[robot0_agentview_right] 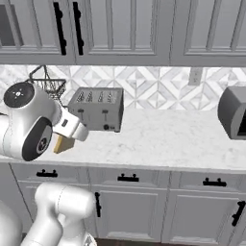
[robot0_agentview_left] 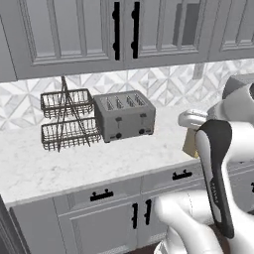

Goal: Start the toaster. Once the lever pops up, take the bread to the plate on the dining counter.

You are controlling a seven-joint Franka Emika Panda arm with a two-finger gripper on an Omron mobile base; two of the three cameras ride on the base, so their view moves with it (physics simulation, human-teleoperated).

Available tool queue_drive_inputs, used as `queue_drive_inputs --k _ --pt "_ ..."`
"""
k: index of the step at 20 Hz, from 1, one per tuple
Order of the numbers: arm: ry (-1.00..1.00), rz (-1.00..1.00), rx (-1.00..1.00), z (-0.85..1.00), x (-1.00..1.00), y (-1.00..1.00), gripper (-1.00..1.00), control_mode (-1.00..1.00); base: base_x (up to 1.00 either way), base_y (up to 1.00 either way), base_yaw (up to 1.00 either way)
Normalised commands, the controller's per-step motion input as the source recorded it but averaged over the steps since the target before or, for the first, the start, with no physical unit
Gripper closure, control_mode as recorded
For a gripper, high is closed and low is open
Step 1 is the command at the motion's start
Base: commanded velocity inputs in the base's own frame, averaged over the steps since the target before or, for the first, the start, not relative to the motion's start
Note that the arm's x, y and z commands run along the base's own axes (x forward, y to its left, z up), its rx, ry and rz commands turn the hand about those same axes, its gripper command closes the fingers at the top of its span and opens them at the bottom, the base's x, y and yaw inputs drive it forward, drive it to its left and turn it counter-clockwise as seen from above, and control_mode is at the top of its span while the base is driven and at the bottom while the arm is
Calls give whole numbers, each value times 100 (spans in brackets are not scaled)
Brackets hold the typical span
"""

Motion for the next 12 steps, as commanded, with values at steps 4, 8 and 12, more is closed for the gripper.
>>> queue_drive_inputs --k 4,8,12 --pt "0 0 0 0 0 0 100 100 0 -60 -77" --pt "0 0 0 0 0 0 100 100 0 -67 -76" --pt "0 0 0 0 0 0 100 100 0 -87 -71"
